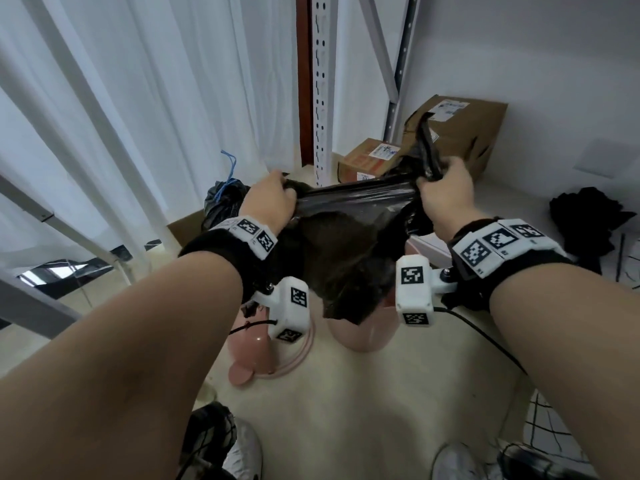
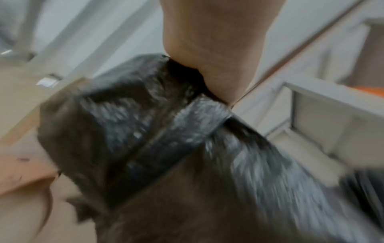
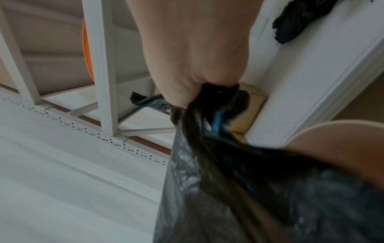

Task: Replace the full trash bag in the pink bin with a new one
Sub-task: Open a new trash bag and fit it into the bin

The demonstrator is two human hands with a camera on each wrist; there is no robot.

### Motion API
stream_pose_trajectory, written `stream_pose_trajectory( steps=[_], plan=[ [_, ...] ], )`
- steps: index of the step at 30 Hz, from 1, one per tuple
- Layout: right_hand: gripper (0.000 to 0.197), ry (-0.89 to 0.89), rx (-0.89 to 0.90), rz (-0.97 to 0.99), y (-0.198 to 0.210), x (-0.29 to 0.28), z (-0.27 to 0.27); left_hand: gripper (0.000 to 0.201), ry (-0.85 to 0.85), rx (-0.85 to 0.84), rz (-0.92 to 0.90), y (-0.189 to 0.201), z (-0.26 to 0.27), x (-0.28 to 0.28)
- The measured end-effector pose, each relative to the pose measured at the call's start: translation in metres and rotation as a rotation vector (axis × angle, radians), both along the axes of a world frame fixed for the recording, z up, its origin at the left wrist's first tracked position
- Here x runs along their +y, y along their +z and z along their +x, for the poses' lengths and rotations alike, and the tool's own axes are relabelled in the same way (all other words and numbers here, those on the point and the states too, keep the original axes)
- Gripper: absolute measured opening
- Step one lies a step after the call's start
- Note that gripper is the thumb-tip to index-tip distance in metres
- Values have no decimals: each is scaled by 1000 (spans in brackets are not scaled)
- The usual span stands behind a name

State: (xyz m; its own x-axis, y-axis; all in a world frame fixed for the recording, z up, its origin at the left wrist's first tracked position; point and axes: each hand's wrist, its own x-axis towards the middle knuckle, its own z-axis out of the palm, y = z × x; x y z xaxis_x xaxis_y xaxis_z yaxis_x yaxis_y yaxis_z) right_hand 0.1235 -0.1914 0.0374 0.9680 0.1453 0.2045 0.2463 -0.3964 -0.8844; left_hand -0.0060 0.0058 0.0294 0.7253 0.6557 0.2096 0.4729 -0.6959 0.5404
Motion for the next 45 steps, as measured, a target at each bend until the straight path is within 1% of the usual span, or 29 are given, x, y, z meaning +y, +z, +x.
stream_pose_trajectory(
  steps=[2, 3, 5, 6, 7, 8, 9, 10, 11, 13, 15, 17, 18, 19, 21, 23, 25, 26, 28, 29, 31, 32, 34, 36, 38, 39, 40, 42, 45],
  plan=[
    [41, -93, 9, 136, 1, -5, 3, 31, 58, -58, -104, -1, -2, 6],
    [51, -81, 82, 279, 0, -8, 5, 31, 73, -102, -192, -1, -3, 9],
    [74, 9, 337, 551, 3, -11, 4, 32, 76, -201, -456, -1, -2, 15],
    [78, 57, 454, 555, 3, -11, 4, 31, 60, -283, -672, 2, -2, 14],
    [75, 97, 529, 473, 1, -11, 3, 29, 44, -358, -879, 5, -2, 14],
    [67, 127, 550, 321, -2, -10, 1, 28, 31, -399, -1015, 7, -3, 10],
    [59, 132, 515, 136, -5, -10, 1, 27, 16, -383, -1040, 8, -4, 8],
    [54, 101, 438, -38, -9, -10, 0, 26, -9, -343, -967, 7, -4, 7],
    [52, 68, 351, -164, -14, -12, 1, 24, 8, -302, -792, 5, -3, 9],
    [54, 38, 246, -293, -18, -20, 4, 25, 154, -313, -411, -2, -8, 20],
    [59, -3, 213, -370, -19, -27, 5, 27, 296, -341, -250, -3, -14, 30],
    [64, -48, 196, -536, -17, -31, 2, 27, 379, -410, -286, -2, -14, 32],
    [71, -49, 167, -626, -16, -32, 0, 26, 350, -436, -354, 0, -12, 30],
    [79, -11, 113, -681, -12, -31, -3, 24, 257, -439, -421, 0, -8, 28],
    [85, 195, -1, -585, -5, -23, -10, 22, -23, -336, -481, 6, -3, 11],
    [81, 471, 62, -369, 1, -6, -23, 23, -251, -216, -472, 18, 1, -11],
    [73, 651, 144, -302, 2, 13, -35, 21, -372, -197, -492, 31, 7, -26],
    [59, 678, 124, -304, 0, 21, -38, 19, -405, -202, -508, 37, 9, -33],
    [22, 646, 27, -303, -2, 30, -40, 18, -402, -228, -465, 44, 13, -37],
    [14, 617, -16, -308, -2, 30, -38, 19, -353, -239, -353, 46, 14, -34],
    [18, 566, -93, -370, 0, 26, -31, 21, -223, -249, -86, 45, 13, -23],
    [20, 544, -128, -422, 0, 22, -28, 22, -166, -261, -33, 44, 10, -19],
    [23, 509, -162, -517, -1, 14, -20, 23, -124, -270, -102, 40, 5, -9],
    [24, 462, -161, -548, 0, 7, -16, 37, -173, -231, -304, 37, 1, -9],
    [25, 423, -141, -507, 1, 4, -16, 61, -285, -80, -483, 37, -1, -17],
    [25, 408, -140, -476, 2, 4, -15, 64, -359, 1, -560, 38, -2, -22],
    [25, 396, -157, -451, 4, 4, -16, 52, -444, 52, -604, 38, -2, -27],
    [22, 373, -209, -423, 7, 7, -17, 18, -518, 73, -531, 38, 0, -30],
    [16, 348, -257, -429, 8, 5, -16, 20, -259, 12, -346, 32, 2, -18]
  ],
)
